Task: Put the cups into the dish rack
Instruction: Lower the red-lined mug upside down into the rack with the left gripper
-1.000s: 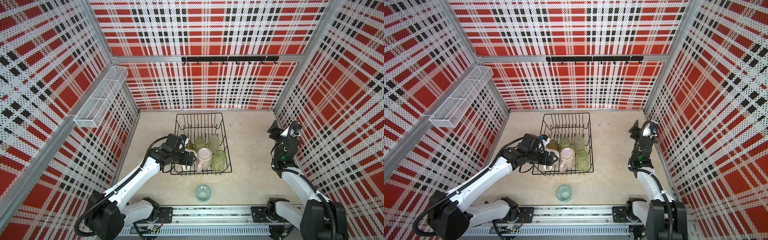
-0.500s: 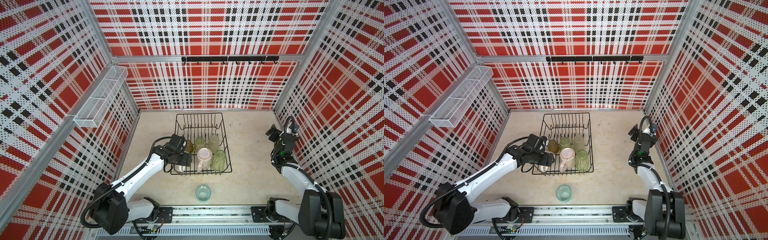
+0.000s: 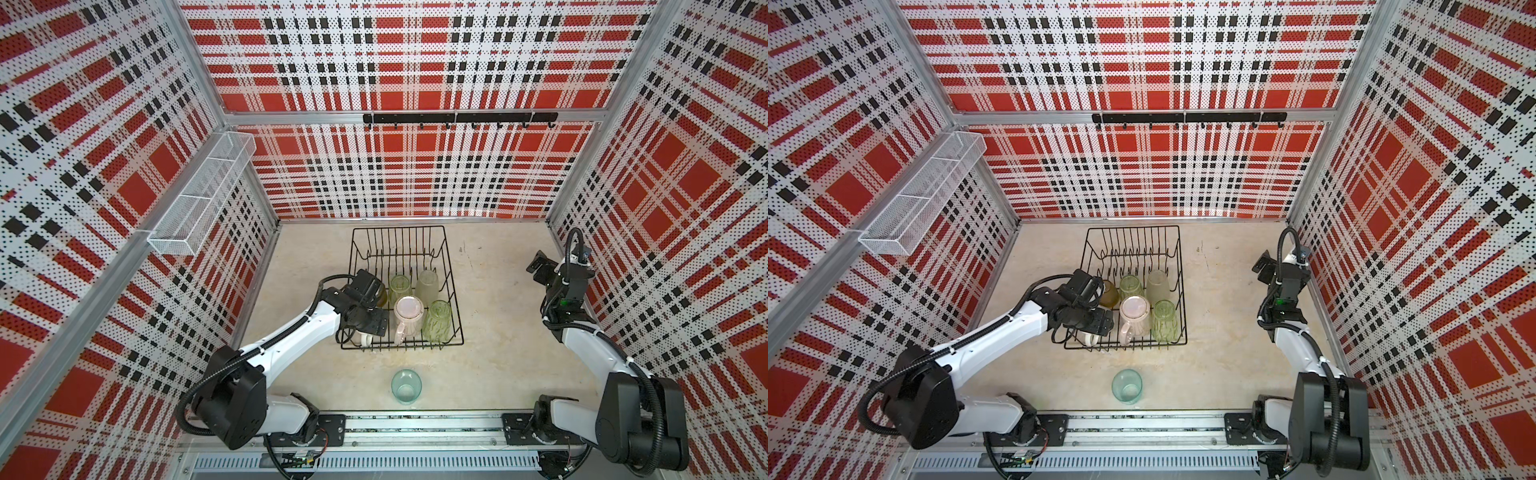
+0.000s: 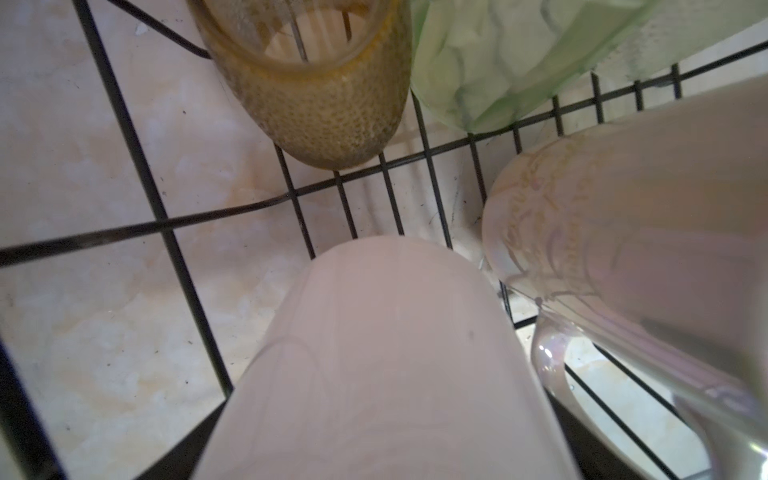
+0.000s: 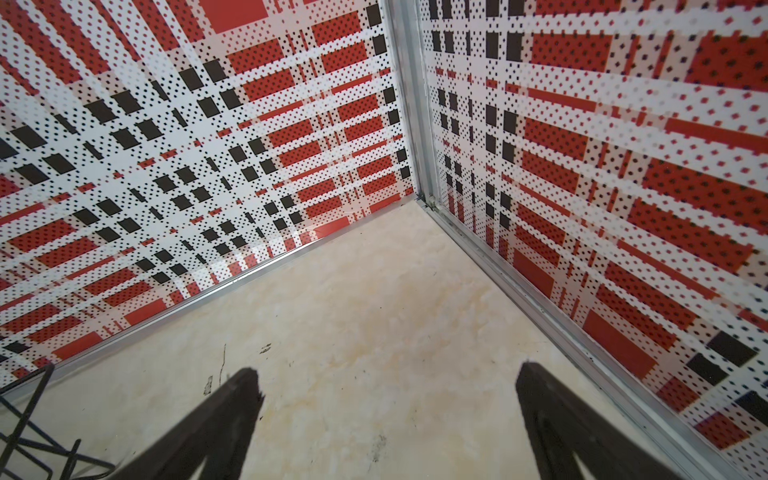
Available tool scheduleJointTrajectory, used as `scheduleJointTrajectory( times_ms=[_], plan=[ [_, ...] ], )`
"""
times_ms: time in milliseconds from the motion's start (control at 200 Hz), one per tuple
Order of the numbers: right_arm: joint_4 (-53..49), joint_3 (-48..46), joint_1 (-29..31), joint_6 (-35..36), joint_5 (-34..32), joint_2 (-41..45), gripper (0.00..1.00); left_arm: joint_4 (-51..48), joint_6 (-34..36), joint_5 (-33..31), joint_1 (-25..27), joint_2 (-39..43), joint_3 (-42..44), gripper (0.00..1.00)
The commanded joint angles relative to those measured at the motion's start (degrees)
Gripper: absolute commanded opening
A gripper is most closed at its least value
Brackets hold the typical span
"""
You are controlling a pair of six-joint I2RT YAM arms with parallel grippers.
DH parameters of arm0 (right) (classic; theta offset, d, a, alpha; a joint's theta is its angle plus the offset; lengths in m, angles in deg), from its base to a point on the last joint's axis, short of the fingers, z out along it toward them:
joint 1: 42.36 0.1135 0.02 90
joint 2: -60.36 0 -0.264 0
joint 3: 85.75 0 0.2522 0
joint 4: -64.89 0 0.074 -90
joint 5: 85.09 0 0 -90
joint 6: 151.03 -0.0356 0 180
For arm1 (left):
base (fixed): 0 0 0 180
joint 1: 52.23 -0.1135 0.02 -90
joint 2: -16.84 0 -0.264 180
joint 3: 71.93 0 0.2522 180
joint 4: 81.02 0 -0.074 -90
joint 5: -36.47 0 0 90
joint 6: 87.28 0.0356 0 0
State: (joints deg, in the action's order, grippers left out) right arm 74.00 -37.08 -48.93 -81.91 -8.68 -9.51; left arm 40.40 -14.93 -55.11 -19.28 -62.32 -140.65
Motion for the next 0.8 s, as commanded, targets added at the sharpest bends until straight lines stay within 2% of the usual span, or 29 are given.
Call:
scheduleJointTrajectory(
  times_ms=[0, 356, 386, 717, 797],
  plan=[
    [-0.7, 1.5, -0.6, 1.3, 1.4, -0.5, 1.00, 0.3, 0.3, -2.4, 0.9, -1.4, -3.3, 0.69],
    [-0.8, 1.0, -0.6, 3.5, 1.4, 0.1, 1.00, -0.2, -0.4, -4.3, 3.3, -6.3, -4.0, 0.75],
    [-0.7, 1.0, -0.6, 3.6, 3.2, 0.1, 1.00, -0.1, -0.4, -4.5, 3.4, -6.5, -4.0, 0.76],
    [-0.7, 0.8, -0.6, 4.0, 5.1, 0.3, 1.00, -0.2, -0.2, -5.7, 3.5, -8.0, -3.9, 0.81],
    [-0.8, 0.7, -0.6, 3.9, 5.2, 0.6, 1.00, -0.2, -0.2, -5.7, 3.5, -7.7, -4.2, 0.87]
  ],
)
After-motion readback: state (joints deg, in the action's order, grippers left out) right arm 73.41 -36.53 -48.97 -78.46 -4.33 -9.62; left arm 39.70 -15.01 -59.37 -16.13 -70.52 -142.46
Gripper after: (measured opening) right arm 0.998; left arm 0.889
